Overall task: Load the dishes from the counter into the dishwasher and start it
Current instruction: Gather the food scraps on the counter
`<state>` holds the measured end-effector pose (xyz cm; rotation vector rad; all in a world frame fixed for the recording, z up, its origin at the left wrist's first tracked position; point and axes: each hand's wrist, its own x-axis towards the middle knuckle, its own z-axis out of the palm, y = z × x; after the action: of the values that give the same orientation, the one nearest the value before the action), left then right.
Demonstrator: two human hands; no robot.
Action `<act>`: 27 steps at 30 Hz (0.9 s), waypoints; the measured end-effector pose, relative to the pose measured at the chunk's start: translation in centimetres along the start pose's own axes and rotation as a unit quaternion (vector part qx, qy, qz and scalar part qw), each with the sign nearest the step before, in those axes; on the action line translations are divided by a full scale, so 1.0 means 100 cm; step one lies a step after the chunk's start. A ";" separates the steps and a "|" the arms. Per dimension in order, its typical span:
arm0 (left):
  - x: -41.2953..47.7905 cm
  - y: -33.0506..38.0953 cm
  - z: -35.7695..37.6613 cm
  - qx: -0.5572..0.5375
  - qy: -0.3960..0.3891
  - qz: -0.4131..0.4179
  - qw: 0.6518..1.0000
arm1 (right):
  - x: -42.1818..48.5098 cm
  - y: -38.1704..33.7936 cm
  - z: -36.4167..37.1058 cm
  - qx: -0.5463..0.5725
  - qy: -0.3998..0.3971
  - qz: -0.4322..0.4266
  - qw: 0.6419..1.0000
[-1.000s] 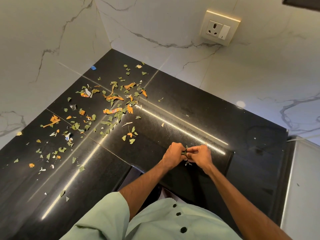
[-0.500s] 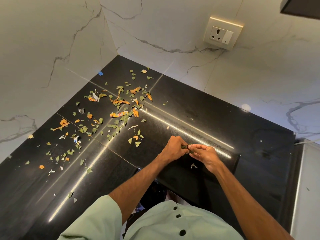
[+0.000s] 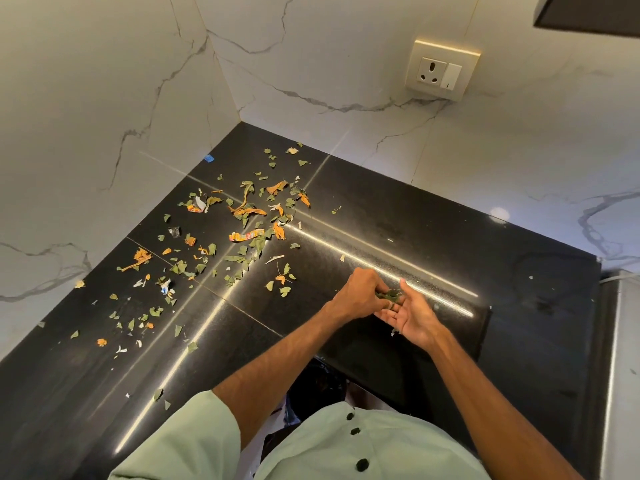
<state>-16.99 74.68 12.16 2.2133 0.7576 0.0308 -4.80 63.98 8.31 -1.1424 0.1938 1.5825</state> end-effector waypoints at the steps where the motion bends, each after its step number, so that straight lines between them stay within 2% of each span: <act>1: 0.001 0.004 0.000 0.018 -0.008 0.007 1.000 | -0.002 0.001 0.001 0.021 -0.020 0.012 1.000; 7: 0.007 0.028 0.012 0.153 -0.054 0.048 0.986 | -0.007 0.000 -0.003 0.078 -0.067 0.014 0.995; 16: 0.017 0.057 0.009 0.319 -0.067 0.116 0.938 | -0.009 0.003 -0.017 0.154 -0.021 0.006 0.988; 21: 0.019 0.062 0.008 0.274 -0.029 0.143 0.951 | -0.006 0.003 -0.028 0.146 0.009 -0.014 0.989; 27: 0.023 0.064 0.009 0.163 0.010 0.098 0.982 | -0.009 0.000 -0.034 0.164 0.013 -0.053 0.985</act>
<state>-11.60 71.99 15.46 2.5969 0.5839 0.0284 -2.98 61.14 7.25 -0.9015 0.3894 1.3816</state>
